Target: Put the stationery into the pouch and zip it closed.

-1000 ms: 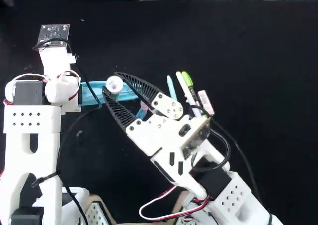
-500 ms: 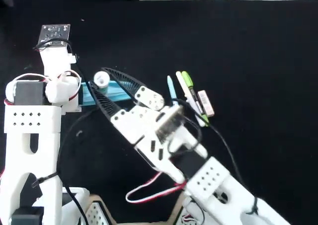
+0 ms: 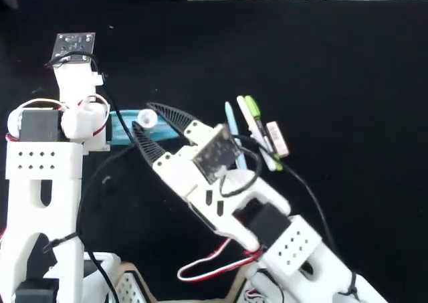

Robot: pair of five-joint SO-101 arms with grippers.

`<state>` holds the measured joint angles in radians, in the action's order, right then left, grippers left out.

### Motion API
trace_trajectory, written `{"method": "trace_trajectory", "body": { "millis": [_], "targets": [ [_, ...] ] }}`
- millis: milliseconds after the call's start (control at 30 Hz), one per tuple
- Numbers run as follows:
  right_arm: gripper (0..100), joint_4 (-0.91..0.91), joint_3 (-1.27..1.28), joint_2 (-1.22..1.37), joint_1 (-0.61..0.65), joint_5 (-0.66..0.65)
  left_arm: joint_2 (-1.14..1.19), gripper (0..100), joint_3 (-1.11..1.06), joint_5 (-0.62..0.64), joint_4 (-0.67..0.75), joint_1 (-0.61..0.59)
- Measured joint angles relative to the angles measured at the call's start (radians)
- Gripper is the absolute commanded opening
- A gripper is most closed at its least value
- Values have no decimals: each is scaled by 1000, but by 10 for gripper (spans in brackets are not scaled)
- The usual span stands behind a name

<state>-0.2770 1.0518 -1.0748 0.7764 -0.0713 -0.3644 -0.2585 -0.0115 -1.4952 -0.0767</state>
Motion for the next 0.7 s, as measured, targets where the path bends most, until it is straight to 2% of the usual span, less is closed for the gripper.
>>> {"method": "trace_trajectory", "body": {
  "millis": [100, 300, 367, 533, 700],
  "targets": [
    [185, -161, -100, 18, 2, 2, 0, 30, 0, 0, 0, 0],
    [150, -341, -276, 86, 3, 2, 0, 30, 0, 0, 0, 2],
    [121, -422, -359, 86, -34, 2, 0, 30, 0, 0, 0, 2],
    [98, -644, -552, 69, -250, 2, 0, 30, 0, 0, 0, 2],
    [99, -767, -552, 135, -511, 5, 0, 30, 0, 0, 0, 3]
  ]
}}
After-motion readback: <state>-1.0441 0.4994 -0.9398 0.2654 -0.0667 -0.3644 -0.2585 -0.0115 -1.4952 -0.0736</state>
